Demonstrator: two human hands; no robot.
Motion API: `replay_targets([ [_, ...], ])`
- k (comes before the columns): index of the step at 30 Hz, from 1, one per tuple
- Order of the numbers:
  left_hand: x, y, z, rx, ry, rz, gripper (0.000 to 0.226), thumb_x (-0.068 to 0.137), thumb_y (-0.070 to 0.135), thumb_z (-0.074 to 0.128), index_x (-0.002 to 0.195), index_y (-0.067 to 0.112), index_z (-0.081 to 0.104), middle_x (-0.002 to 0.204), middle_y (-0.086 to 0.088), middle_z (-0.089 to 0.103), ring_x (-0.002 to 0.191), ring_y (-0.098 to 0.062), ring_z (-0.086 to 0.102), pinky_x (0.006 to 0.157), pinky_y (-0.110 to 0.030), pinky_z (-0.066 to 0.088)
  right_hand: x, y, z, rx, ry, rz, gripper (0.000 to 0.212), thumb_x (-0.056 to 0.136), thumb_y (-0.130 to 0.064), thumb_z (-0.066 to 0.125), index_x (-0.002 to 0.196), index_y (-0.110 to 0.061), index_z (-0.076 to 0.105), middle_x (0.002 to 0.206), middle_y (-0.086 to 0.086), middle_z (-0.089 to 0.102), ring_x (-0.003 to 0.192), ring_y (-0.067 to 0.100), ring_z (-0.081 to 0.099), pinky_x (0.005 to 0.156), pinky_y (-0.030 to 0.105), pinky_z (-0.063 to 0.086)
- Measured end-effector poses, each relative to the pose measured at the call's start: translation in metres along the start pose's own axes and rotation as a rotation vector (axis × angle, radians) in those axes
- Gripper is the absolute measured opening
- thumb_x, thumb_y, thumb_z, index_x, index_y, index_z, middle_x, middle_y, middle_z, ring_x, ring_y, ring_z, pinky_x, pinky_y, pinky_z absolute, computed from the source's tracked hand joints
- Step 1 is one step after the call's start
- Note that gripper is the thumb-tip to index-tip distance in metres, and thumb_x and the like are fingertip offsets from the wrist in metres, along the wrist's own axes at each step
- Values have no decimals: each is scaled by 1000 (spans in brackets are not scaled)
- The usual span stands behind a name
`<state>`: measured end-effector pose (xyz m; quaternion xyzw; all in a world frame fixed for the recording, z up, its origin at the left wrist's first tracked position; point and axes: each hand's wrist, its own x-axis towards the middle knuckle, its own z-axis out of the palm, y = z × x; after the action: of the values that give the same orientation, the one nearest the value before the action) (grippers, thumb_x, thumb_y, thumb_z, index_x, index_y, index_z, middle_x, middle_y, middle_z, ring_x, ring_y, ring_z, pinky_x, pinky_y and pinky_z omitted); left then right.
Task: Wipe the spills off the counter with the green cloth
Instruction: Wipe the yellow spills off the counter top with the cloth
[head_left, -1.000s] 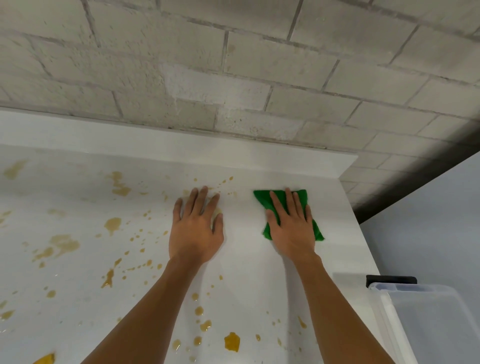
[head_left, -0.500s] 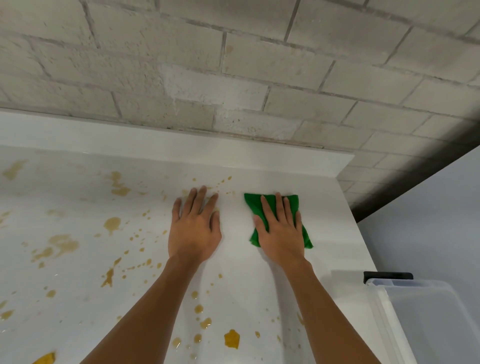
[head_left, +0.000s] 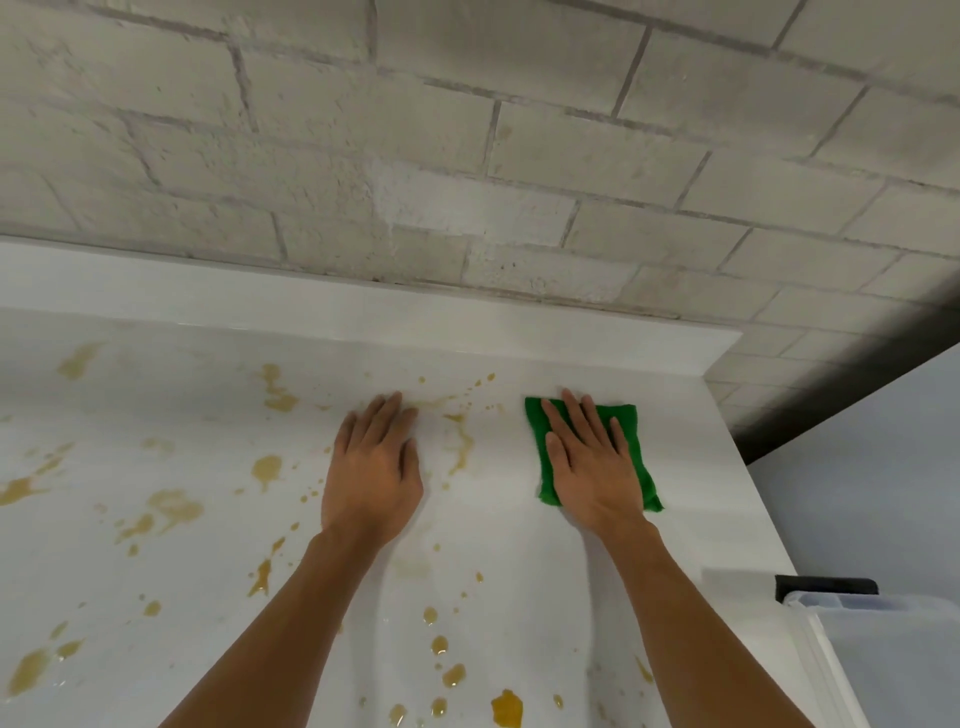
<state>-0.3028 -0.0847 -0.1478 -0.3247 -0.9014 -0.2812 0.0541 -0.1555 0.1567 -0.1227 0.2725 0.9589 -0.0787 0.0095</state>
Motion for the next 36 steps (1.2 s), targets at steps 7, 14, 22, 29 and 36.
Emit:
replay_targets([
  [7,-2,6,0,75,-34,-13,59,100,35,33,151,13,53,165,-7,40,157,-24,30,129,-50,19,42,-53,6,19,-54,21,60,111,-50,7,169,-39,-4,178,-6,-16,164,20,-18,133,53,-6],
  [14,-2,7,-3,79,-43,-24,60,101,36,32,154,16,50,168,-5,36,159,-21,24,130,-48,16,2,-14,3,-11,-9,-58,71,101,-59,-3,169,-41,5,178,-11,-11,164,13,-15,134,47,-3],
  [22,-2,8,-2,80,-29,-24,57,100,34,38,153,15,52,166,-5,40,156,-22,30,129,-49,20,50,-62,4,42,-49,37,61,111,-50,7,170,-38,-3,178,-4,-16,164,21,-18,133,52,-6],
  [29,-4,8,-3,76,-33,-21,58,101,35,35,154,17,50,167,-4,38,158,-21,27,130,-48,18,11,-25,7,29,33,47,65,107,-55,8,170,-37,8,179,-7,-5,165,16,-9,134,48,-1],
  [36,-2,8,-2,77,-20,-29,59,100,35,35,152,15,53,165,-5,41,156,-22,31,129,-48,20,58,-80,7,75,-26,62,60,113,-47,11,170,-35,-2,178,-2,-14,164,22,-18,133,51,-8],
])
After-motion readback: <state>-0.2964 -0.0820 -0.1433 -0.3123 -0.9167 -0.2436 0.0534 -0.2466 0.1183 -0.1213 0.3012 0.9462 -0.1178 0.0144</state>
